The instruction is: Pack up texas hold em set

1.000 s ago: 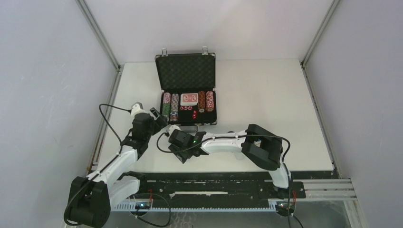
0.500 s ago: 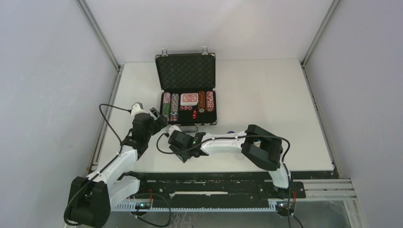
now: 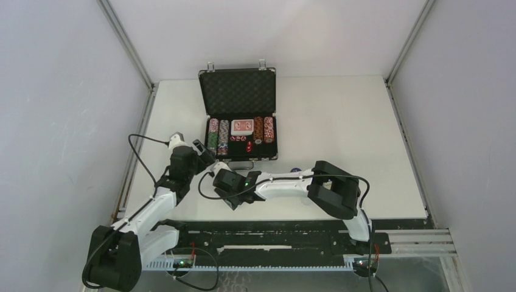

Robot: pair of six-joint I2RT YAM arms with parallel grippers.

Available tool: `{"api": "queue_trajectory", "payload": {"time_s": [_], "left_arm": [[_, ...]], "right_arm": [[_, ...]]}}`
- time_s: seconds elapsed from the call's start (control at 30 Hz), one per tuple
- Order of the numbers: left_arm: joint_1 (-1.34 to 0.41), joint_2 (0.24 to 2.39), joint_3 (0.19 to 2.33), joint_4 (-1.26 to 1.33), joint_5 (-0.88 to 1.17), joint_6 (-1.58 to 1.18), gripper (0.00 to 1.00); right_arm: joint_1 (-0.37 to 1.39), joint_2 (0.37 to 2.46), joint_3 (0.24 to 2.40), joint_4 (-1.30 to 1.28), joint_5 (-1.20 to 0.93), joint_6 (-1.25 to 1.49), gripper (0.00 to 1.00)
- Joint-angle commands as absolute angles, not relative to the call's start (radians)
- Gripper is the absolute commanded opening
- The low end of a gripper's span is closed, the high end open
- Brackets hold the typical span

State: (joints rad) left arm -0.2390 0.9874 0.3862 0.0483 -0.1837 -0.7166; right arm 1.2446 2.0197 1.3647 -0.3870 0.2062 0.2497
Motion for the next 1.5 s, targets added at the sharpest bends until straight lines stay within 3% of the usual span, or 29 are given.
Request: {"api": "queue_trajectory", "payload": {"time_s": [0.0, 0.47, 0.67, 0.87, 1.0, 1.23, 1.33, 1.4, 1.47], "left_arm": [[-0.233, 0.975, 0.370, 0.085, -0.174, -0.724, 0.84], [-0.233, 0.972, 0.367, 0.087, -0.170, -0.726, 0.84], [-0.232, 0.973, 0.365, 0.089, -0.169, -0.727, 0.84], [-0.233, 0.970, 0.364, 0.089, -0.168, -0.726, 0.84], [-0.233, 0.974, 0.365, 0.090, -0.170, -0.726, 0.84], [-0.232, 0.980, 0.365, 0.095, -0.167, -0.726, 0.84], [-0.232, 0.979, 0.364, 0.095, -0.167, -0.726, 0.84], [-0.233, 0.979, 0.365, 0.095, -0.166, -0.726, 0.84], [-0.233, 0.980, 0.365, 0.095, -0.166, -0.726, 0.84]], "right_arm": [[1.265, 2.048, 1.402, -0.404, 0.222, 0.262, 0.61], [1.273, 2.055, 1.400, -0.424, 0.247, 0.267, 0.60], [1.272, 2.054, 1.391, -0.422, 0.248, 0.271, 0.52], [1.266, 2.054, 1.388, -0.417, 0.235, 0.270, 0.51], [1.263, 2.052, 1.384, -0.414, 0.240, 0.270, 0.41], [1.251, 2.046, 1.384, -0.414, 0.238, 0.270, 0.43], [1.250, 2.042, 1.382, -0.414, 0.242, 0.268, 0.38], [1.250, 2.038, 1.382, -0.415, 0.250, 0.270, 0.42], [1.248, 2.035, 1.380, -0.414, 0.256, 0.274, 0.55]]}}
